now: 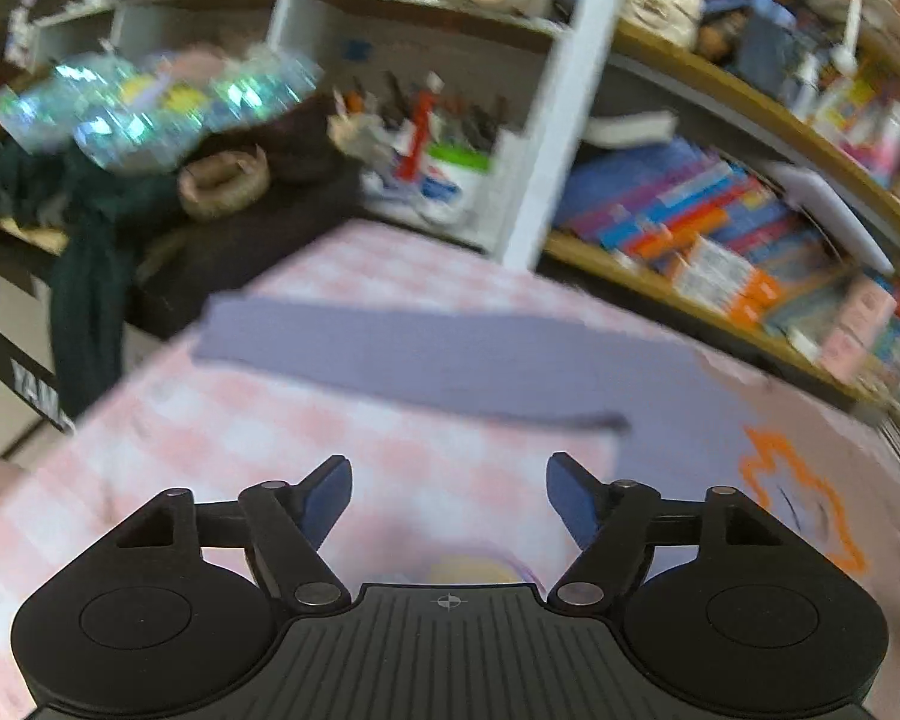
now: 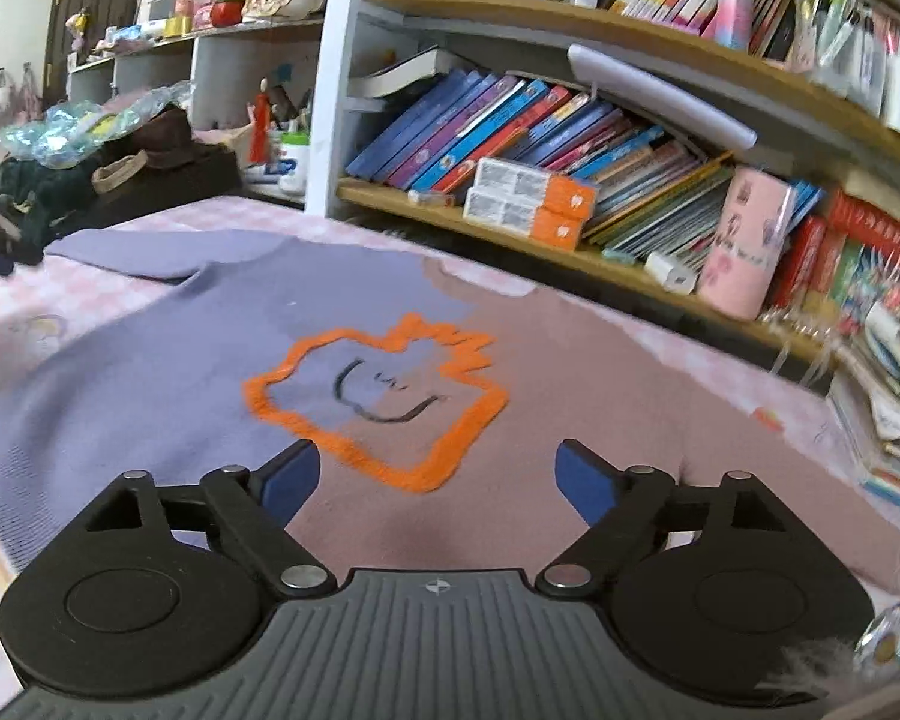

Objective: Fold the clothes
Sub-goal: 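Open the left tool and move it to the lavender sleeve cuff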

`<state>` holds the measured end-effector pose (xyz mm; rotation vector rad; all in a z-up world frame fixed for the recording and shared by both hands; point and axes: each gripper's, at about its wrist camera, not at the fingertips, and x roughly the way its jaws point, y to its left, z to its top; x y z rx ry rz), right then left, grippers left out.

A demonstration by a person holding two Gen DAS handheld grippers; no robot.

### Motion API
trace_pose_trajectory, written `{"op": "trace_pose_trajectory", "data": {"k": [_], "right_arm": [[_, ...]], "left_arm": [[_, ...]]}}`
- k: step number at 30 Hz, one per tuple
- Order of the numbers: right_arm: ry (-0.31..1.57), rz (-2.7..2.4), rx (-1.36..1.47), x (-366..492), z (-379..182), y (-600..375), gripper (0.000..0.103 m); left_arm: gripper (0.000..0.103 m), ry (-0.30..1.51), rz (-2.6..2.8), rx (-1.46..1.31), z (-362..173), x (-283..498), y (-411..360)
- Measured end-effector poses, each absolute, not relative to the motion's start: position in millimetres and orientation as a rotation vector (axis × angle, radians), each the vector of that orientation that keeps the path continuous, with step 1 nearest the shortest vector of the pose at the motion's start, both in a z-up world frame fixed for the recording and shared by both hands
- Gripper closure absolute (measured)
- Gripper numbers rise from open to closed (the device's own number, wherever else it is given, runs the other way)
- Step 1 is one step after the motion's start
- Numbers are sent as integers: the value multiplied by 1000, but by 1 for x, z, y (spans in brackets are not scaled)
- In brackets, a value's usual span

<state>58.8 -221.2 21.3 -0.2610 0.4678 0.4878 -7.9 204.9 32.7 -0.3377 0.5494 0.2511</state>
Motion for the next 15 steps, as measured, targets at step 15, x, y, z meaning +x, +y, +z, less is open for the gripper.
{"op": "trace_pose_trajectory", "data": {"k": [15], "right_arm": [[469, 525, -279, 80, -10, -226, 16]], "left_arm": [[28, 614, 552, -176, 12, 54, 279]]}}
